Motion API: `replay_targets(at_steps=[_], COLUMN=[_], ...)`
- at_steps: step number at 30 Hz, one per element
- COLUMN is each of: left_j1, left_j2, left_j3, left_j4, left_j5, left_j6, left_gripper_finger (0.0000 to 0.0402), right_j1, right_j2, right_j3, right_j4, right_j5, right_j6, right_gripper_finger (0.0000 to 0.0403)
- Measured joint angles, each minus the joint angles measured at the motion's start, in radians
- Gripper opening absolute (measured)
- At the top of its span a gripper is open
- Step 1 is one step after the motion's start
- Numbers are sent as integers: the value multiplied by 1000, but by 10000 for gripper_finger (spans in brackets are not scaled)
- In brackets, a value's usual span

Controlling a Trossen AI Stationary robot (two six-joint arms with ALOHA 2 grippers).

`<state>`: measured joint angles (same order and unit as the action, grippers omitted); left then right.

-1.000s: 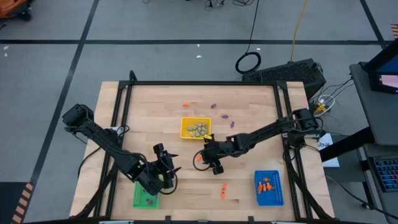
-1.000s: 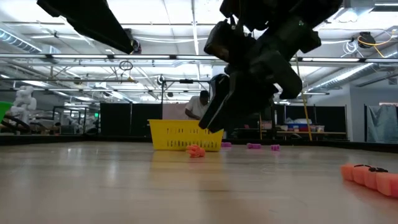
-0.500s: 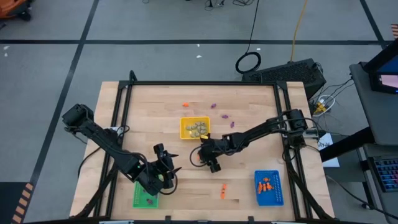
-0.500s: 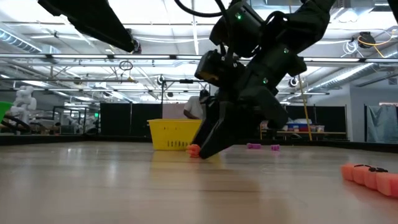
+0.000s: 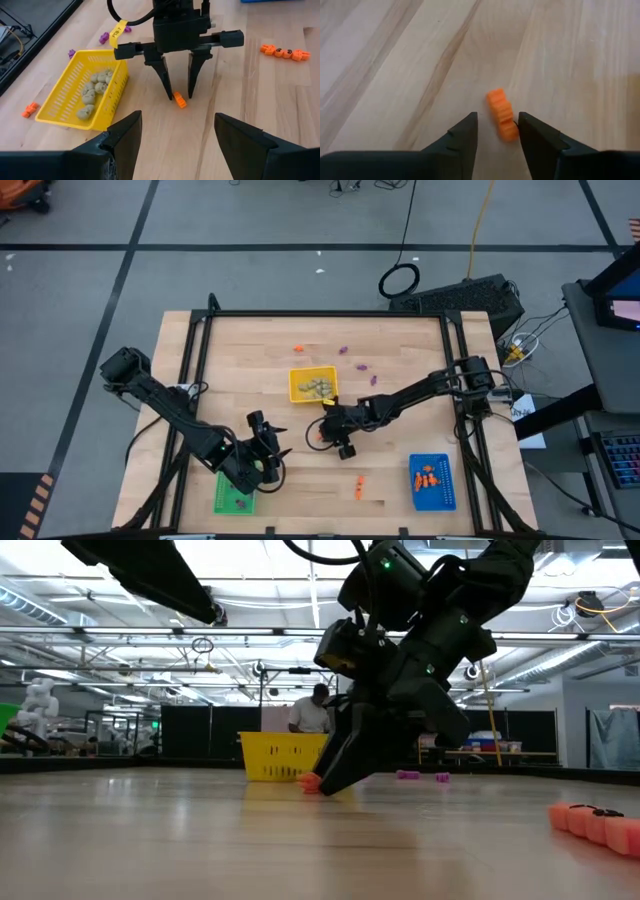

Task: Sort Halloween decoration
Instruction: Put the orange skeleton toy in the blue basket

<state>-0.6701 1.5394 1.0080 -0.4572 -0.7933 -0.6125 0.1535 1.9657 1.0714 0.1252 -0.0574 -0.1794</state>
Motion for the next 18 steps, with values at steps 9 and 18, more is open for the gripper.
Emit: replay_targets(at_steps=[9,18], left_j1=[0,0], left_j2=[0,0], left_j3=[0,0], left_j4=[0,0], left_j5=[0,-7], left_j6=[0,16], left_gripper_finger=[249,249], right_j1=[6,29], right_j2=[1,-2], right_j3=[0,0], right_j4=[4,6], right_j5=[1,8], right_j6=[65,92], right_gripper_finger=[78,22])
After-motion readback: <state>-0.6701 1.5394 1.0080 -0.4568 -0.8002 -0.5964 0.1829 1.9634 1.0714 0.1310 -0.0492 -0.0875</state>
